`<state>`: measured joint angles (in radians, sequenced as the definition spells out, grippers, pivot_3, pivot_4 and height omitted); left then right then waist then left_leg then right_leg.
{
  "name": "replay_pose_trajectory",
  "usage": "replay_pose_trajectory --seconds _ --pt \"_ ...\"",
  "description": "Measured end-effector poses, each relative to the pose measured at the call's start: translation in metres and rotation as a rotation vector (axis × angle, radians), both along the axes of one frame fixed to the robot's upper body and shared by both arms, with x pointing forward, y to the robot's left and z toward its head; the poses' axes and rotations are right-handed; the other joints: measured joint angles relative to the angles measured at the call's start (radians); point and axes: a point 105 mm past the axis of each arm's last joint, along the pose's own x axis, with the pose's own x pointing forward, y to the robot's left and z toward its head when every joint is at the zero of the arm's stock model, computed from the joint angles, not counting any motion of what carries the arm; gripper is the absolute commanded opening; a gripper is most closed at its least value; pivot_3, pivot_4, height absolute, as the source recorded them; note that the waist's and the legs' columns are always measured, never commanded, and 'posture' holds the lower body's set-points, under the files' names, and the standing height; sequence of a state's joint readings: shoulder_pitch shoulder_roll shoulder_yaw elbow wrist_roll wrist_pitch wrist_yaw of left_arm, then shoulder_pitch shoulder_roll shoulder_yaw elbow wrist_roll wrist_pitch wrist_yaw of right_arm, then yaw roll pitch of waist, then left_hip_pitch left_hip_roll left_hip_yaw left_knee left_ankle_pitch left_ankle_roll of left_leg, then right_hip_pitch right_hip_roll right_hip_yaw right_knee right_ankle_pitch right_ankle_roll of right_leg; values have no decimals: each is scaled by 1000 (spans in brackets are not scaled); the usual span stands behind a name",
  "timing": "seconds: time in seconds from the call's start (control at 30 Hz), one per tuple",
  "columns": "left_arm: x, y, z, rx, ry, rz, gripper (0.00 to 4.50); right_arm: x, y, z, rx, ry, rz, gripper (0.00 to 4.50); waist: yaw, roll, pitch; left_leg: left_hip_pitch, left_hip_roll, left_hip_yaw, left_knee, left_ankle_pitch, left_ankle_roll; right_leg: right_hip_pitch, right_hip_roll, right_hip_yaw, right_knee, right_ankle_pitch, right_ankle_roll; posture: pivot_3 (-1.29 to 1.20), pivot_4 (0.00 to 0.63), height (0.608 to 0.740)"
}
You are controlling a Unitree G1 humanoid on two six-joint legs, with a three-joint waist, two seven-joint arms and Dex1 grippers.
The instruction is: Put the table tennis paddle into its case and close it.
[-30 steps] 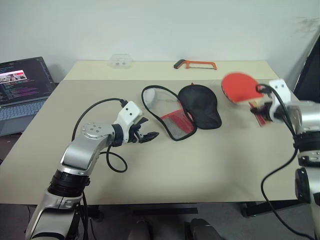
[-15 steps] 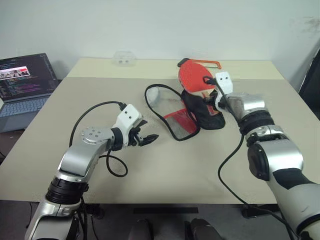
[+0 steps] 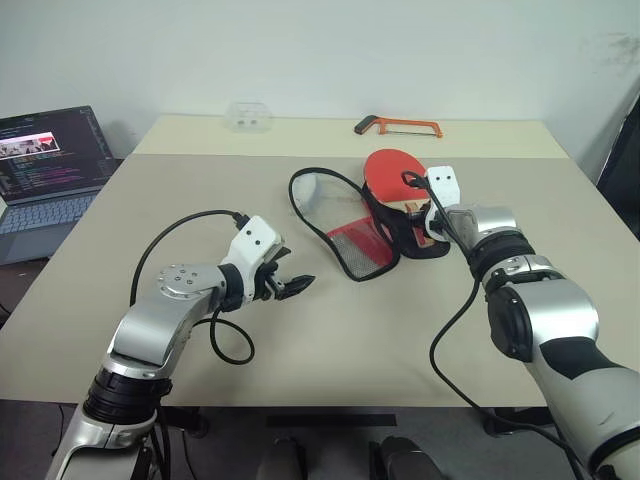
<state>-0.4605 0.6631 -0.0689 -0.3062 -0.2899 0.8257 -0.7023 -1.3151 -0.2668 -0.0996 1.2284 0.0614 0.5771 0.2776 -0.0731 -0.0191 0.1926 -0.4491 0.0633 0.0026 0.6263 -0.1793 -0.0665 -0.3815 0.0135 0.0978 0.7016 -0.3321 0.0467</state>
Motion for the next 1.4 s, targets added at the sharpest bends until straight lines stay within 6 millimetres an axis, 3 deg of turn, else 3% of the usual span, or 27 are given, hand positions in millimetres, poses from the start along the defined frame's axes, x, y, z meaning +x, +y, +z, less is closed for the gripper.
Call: replay_pose_trajectory --seconds 0.93,1.27,1.4 --pt "1 1 0 2 -6 10 3963 -3 -12 -7 -23 60 -88 1011 0 0 0 0 0 0 0 0 0 0 0 0 1 0 0 0 150 740" --pt "1 1 0 3 -7 11 3963 -4 -13 -12 -29 68 -95 4415 -1 0 0 0 0 0 1 0 0 0 0 0 1 0 0 0 150 740" --pt "1 3 1 10 -8 14 3963 -4 -14 -5 -28 61 -83 4474 -1 0 0 0 0 0 1 0 0 0 0 0 2 0 0 0 150 740"
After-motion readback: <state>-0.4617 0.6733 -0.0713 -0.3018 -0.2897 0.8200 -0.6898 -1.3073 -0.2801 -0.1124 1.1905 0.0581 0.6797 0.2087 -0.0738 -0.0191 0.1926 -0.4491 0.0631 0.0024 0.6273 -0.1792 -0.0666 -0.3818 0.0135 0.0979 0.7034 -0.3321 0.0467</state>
